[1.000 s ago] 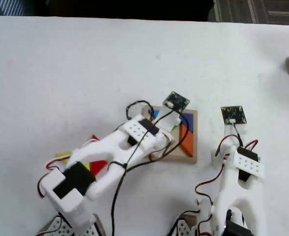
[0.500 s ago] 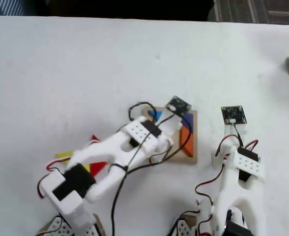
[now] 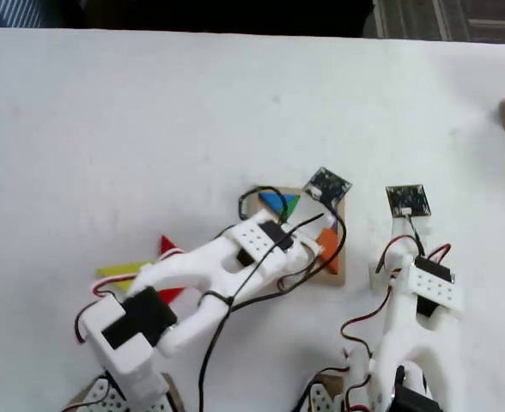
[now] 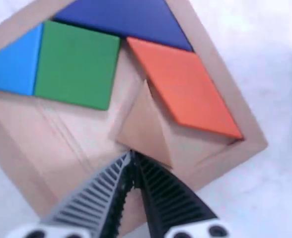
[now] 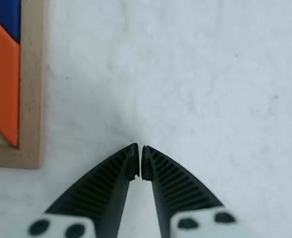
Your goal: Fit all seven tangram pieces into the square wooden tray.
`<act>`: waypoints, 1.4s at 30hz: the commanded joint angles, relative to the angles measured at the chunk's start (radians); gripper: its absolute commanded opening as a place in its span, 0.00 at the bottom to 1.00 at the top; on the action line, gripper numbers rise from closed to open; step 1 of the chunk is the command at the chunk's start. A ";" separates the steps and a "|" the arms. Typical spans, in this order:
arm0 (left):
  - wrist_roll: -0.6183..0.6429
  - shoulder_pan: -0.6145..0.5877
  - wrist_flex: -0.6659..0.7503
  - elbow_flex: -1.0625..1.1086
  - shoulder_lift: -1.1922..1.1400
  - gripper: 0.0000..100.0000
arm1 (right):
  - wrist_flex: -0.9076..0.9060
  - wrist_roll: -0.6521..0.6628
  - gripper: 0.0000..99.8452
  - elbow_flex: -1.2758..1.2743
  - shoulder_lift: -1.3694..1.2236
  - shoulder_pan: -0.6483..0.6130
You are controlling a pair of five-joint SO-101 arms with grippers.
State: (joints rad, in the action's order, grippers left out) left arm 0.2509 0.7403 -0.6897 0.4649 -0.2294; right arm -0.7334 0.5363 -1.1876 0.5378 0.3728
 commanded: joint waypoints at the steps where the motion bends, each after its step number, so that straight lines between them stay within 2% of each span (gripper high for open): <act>1: 0.038 0.015 0.080 -0.025 0.005 0.02 | -0.012 0.009 0.02 0.006 0.038 -0.008; 7: 0.038 0.012 0.126 -0.025 0.005 0.02 | -0.012 0.009 0.02 0.006 0.038 -0.008; 17: 0.040 0.013 0.118 -0.034 0.005 0.02 | -0.012 0.009 0.02 0.006 0.038 -0.008; 24: 0.031 0.030 -0.008 -0.025 0.101 0.02 | -0.012 0.009 0.02 0.006 0.038 -0.008; 30: 0.028 0.016 -0.210 -0.023 0.240 0.03 | -0.012 0.009 0.02 0.006 0.038 -0.008; 34: -0.104 -0.061 -0.330 -0.023 0.317 0.02 | -0.012 0.009 0.02 0.006 0.038 -0.008; 42: -0.319 -0.318 -0.474 -0.012 0.460 0.02 | -0.012 0.009 0.02 0.006 0.038 -0.008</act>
State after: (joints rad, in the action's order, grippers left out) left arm -0.0008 0.5117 -1.1162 0.4649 0.1435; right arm -0.7334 0.5363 -1.1876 0.5378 0.3728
